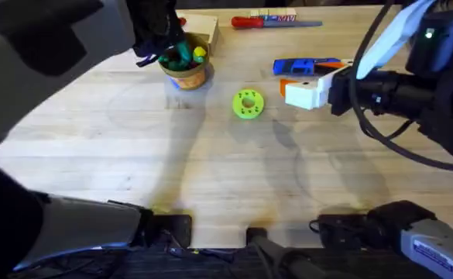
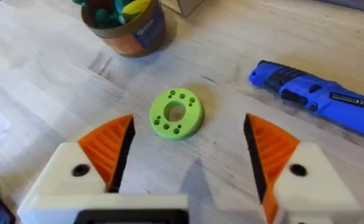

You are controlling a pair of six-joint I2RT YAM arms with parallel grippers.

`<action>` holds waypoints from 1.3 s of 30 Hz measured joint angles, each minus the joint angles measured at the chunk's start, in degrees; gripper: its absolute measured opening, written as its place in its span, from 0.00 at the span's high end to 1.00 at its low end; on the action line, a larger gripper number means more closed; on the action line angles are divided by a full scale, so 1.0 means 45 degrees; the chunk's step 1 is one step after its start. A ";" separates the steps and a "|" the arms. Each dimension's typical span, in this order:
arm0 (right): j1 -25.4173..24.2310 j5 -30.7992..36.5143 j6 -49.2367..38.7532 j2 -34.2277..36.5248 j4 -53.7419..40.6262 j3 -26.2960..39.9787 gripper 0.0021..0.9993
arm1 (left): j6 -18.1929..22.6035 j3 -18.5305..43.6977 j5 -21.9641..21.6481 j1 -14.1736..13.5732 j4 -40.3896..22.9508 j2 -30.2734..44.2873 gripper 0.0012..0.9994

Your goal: Pick up the gripper from the table and insert it into the empty holder that is missing its gripper. Then pick up a screw, insert it into the mounting hole, and use the screwdriver to tighten it. Finally, clean up the table by picking up the vegetable and placing it into the bucket.

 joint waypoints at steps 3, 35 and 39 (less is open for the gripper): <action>0.0000 0.0000 0.0000 0.0002 0.0000 0.0000 0.01 | 0.0036 -0.0005 0.0330 0.0283 0.0453 0.0306 0.95; -0.1779 0.0071 -0.0278 -0.1290 -0.9813 0.5521 0.01 | 0.4505 0.0000 0.2204 -0.0463 -0.7965 -0.7918 0.01; -0.1846 0.0165 -0.0489 -0.1342 -1.1890 0.6868 0.01 | 0.4751 0.0000 0.2732 -0.0546 -0.9237 -0.9240 0.01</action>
